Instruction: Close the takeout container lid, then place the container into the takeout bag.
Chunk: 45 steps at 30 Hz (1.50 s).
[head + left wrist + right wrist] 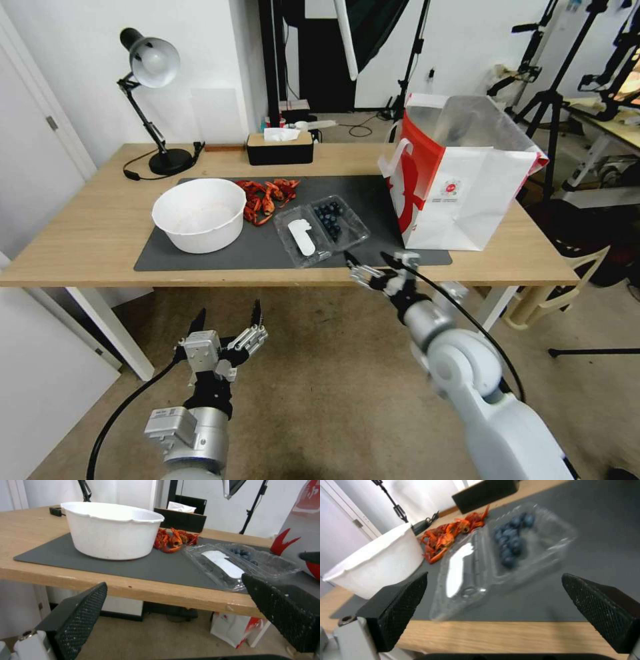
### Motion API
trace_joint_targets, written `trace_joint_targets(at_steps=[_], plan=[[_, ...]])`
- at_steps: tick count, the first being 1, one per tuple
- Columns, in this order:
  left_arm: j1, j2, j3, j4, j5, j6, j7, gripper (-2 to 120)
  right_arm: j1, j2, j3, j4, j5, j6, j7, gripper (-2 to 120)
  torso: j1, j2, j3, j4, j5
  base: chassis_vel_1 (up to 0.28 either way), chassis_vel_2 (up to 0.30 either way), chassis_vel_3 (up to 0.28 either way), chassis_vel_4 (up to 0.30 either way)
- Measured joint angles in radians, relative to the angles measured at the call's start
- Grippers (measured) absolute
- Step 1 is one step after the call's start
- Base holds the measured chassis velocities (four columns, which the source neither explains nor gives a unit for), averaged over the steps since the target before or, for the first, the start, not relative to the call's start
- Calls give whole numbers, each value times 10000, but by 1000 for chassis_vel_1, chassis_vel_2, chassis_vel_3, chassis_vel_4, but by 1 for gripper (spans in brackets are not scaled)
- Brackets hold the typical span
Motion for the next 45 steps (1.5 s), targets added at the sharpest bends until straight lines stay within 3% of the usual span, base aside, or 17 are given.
trace_joint_targets(at_steps=[4,8,12,45], plan=[[-28,-12,-19,47,-18,-2,-6,100,278,136,-196,-106,322,-299,406,100,0,0,0,1,0,0,0,0,0],[-39,-132,-17,167,-15,-13,-16,100,903,394,-546,-348,1854,-1057,1822,100,-2,0,0,-1,0,0,0,0,0],[-42,-158,-40,203,-13,-18,-16,100,1179,472,-669,-504,2360,-1319,2322,100,-2,0,0,-1,0,0,0,0,0],[11,-201,-110,395,-24,-179,-56,100,2615,1102,-1607,-1752,3120,-1752,3155,100,-2,1,-1,-1,1,0,0,0,0]])
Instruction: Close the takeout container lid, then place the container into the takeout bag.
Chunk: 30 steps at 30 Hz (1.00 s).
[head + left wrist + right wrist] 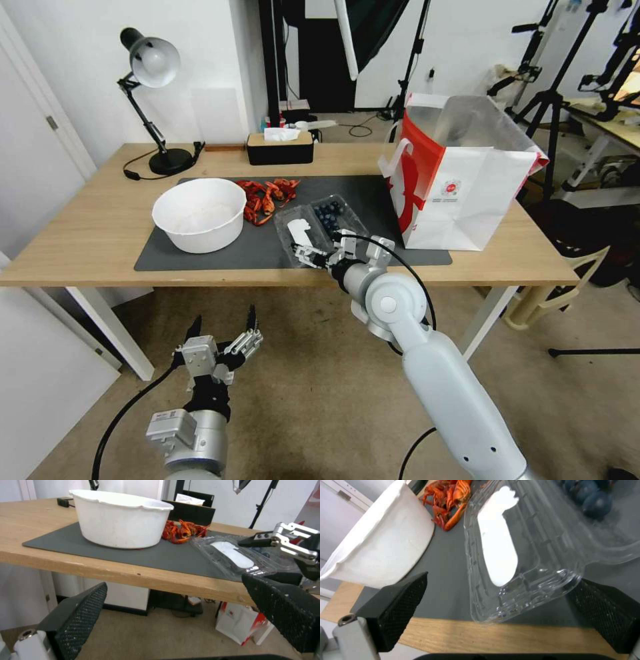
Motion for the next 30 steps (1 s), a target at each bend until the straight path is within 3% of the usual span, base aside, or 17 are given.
trace_joint_targets(at_steps=[30], plan=[[224,-138,9,128,30,-386,-7,100,768,609,-638,-685,-146,26,-174,100,0,0,0,0,0,0,0,0,0]])
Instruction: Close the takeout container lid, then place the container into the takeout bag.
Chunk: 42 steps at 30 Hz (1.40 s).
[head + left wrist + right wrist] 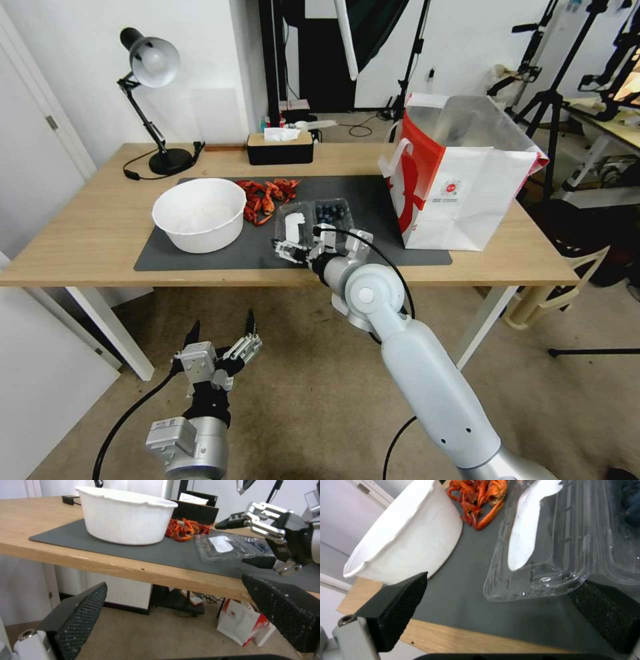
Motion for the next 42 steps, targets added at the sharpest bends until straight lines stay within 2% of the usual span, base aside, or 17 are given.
trace_joint_targets(at_steps=[14,19,21,23,26,28,30,31,34,39,42], plan=[[30,-24,-4,77,7,-84,3,100,-106,124,-208,128,-74,-57,-1,100,0,0,0,1,1,0,0,0,0],[24,5,-5,78,7,-85,5,100,-604,-274,-140,920,-54,-105,-5,100,1,-1,0,2,2,0,0,0,0],[18,28,0,64,4,-85,11,100,-1156,-710,82,1759,-127,-84,-125,100,0,0,0,-1,2,0,0,0,0],[16,35,4,58,1,-85,17,100,-1348,-854,180,2016,-281,-29,-222,100,0,0,0,0,3,0,0,0,0],[-31,88,19,54,-26,-78,36,100,-2347,-1609,820,3050,-2094,704,-1316,100,0,0,-1,0,5,0,0,0,0],[-42,94,17,52,-33,-77,36,100,-2526,-1736,947,3192,-2534,906,-1567,100,0,0,0,0,3,0,0,0,0],[-73,155,17,30,-86,-67,46,100,-3472,-2270,1521,3684,-4610,2032,-2575,100,0,0,-1,-3,2,0,0,0,0],[-73,155,17,30,-86,-67,46,100,-3472,-2270,1521,3684,-4610,2032,-2575,100,0,0,-1,-3,2,0,0,0,0],[-137,300,7,6,-217,-27,98,100,-4786,-2743,2132,4112,-6878,3612,-3164,100,0,0,-1,2,4,0,0,0,0],[-246,477,-51,54,-377,1,269,100,-6151,-2826,2820,4682,-7683,4388,-3166,100,0,1,-2,0,0,0,0,0,0],[-337,641,-124,164,-544,-3,528,100,-7649,-2484,3629,4911,-8303,5621,-3198,100,-1,1,-2,1,-1,0,0,0,0]])
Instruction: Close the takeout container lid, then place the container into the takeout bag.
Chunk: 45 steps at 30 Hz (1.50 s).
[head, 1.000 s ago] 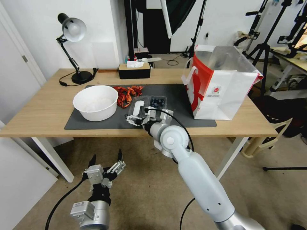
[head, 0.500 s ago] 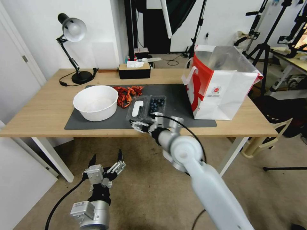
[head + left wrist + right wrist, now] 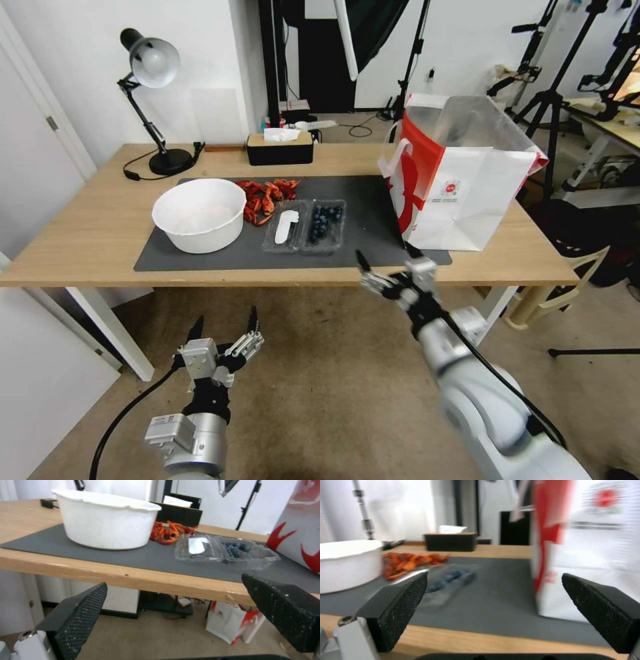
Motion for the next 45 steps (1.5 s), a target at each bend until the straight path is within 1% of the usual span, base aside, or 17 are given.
trace_joint_targets(at_steps=[2,4,5,8,18,22,25,26,27,30,31,35,36,39,40,42,45], plan=[[-20,45,-12,18,-55,1,29,100,-312,94,121,-5,-95,323,-13,100,-1,0,0,-5,3,0,0,0,0],[-87,147,-38,49,-181,5,78,100,-1198,404,360,-248,-395,1498,-54,100,0,0,0,-2,1,0,0,0,0],[-87,147,-38,49,-181,5,78,100,-1198,404,360,-248,-395,1498,-54,100,0,0,0,-2,1,0,0,0,0],[-157,268,-45,62,-303,44,141,100,-1899,754,465,-717,-649,2680,-214,100,0,0,0,-2,1,0,0,0,0],[-242,439,81,105,-502,83,214,100,-2023,880,464,-1009,-663,3114,-581,100,0,0,1,0,2,0,0,0,0],[-401,491,219,94,-1308,56,-7,100,-1906,737,475,-1044,-523,3108,-648,100,0,0,2,0,2,0,0,0,0],[-685,542,395,-167,-2815,168,-527,100,-1659,534,420,-1116,-348,3007,-668,100,0,0,2,-1,2,0,0,0,0],[-833,589,468,-363,-3652,276,-762,100,-1487,430,353,-1157,-249,2920,-675,100,1,0,2,0,2,0,0,0,0],[-833,589,468,-363,-3652,276,-762,100,-1487,430,353,-1157,-249,2920,-675,100,1,0,2,0,2,0,0,0,0],[-1337,819,582,-699,-5812,572,-1030,100,-1307,292,266,-1195,-115,2801,-680,100,1,0,2,0,3,0,0,0,0],[-1337,819,582,-699,-5812,572,-1030,100,-1307,292,266,-1195,-115,2801,-680,100,1,0,2,0,3,0,0,0,0],[-2441,1173,783,-796,-8531,604,-1810,100,-1351,281,243,-1194,-92,2742,-691,100,0,0,2,2,2,0,0,0,0],[-2441,1173,783,-796,-8531,604,-1810,100,-1351,281,243,-1194,-92,2742,-691,100,0,0,2,2,2,0,0,0,0],[-3656,1262,801,-745,-10679,526,-2596,100,-1540,344,252,-1151,-100,2727,-725,100,1,-1,2,-4,2,0,0,0,0],[-3656,1262,801,-745,-10679,526,-2596,100,-1540,344,252,-1151,-100,2727,-725,100,1,-1,2,-4,2,0,0,0,0],[-4429,1270,809,-485,-11560,529,-3045,100,-1650,405,266,-1104,-144,2699,-733,100,2,-1,3,-3,3,0,0,0,0],[-4997,1313,907,-99,-11982,536,-3305,100,-1731,482,288,-1055,-217,2656,-733,100,3,-1,3,-1,2,0,0,0,0]])
